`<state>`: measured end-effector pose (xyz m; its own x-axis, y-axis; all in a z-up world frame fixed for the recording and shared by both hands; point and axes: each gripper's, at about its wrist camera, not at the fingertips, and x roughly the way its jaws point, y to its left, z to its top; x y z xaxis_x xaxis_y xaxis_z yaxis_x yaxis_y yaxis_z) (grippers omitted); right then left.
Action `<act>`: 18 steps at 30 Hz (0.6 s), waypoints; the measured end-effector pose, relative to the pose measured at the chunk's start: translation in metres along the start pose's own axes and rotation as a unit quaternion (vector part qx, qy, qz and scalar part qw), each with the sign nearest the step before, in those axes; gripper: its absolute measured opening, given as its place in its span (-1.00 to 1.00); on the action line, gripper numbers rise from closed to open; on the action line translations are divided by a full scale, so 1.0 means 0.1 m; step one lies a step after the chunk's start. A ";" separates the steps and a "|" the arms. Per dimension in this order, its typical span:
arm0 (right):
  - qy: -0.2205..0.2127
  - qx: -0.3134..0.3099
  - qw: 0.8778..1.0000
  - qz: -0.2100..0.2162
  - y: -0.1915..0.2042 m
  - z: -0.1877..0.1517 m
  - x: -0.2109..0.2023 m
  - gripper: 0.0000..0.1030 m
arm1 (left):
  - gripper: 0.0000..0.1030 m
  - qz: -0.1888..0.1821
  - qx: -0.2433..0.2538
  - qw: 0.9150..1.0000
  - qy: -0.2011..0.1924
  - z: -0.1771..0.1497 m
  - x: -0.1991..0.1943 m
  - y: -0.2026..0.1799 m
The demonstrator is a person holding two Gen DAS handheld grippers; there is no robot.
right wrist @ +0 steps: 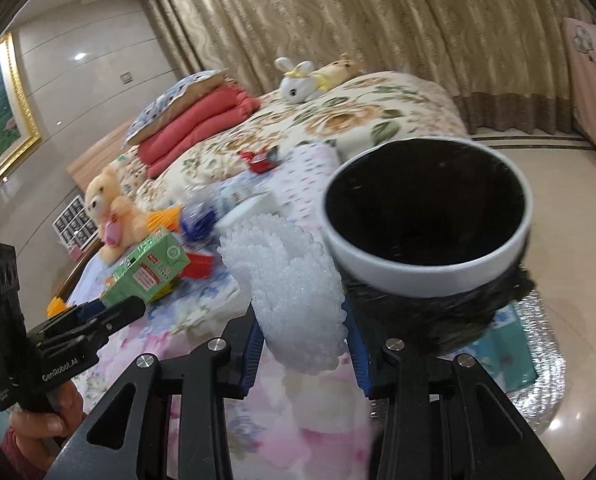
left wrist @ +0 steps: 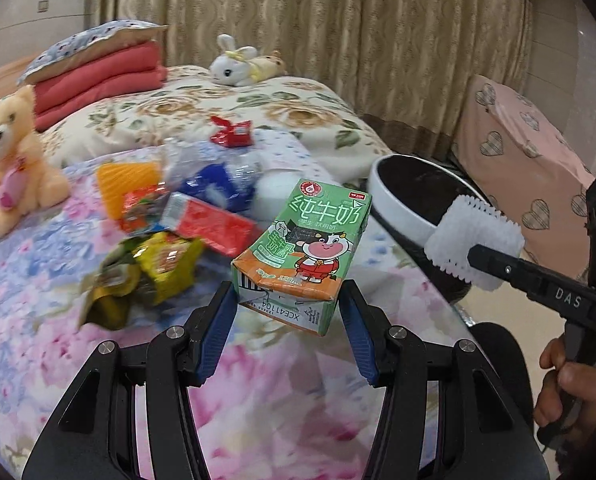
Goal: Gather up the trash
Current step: 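Carry both items over the black bin and open both tools to drop them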
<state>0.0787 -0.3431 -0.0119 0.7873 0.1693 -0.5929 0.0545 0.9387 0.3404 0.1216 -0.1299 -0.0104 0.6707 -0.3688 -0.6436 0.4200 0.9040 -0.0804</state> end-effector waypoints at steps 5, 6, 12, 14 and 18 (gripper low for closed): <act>-0.006 0.011 1.000 -0.023 -0.18 0.10 -0.06 -0.26 | 0.02 -0.016 0.018 1.000 -0.001 0.08 0.10 -0.22; -0.007 0.013 1.000 -0.028 -0.22 0.12 -0.06 -0.26 | 0.02 -0.020 0.023 1.000 -0.001 0.10 0.12 -0.28; -0.012 0.021 0.998 -0.051 -0.41 0.25 -0.10 -0.26 | 0.02 -0.035 0.043 0.998 0.001 0.22 0.27 -0.51; -0.014 0.023 0.998 -0.057 -0.45 0.30 -0.10 -0.26 | 0.02 -0.038 0.049 0.998 0.003 0.26 0.32 -0.57; -0.013 0.029 0.997 -0.065 -0.56 0.39 -0.08 -0.25 | 0.02 -0.043 0.059 0.997 0.008 0.35 0.44 -0.68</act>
<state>0.0930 -0.4088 0.0019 0.7869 0.0379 -0.6159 0.1929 0.9330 0.3039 0.1438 -0.2155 -0.0064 0.6187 -0.4401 -0.6508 0.5454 0.8368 -0.0473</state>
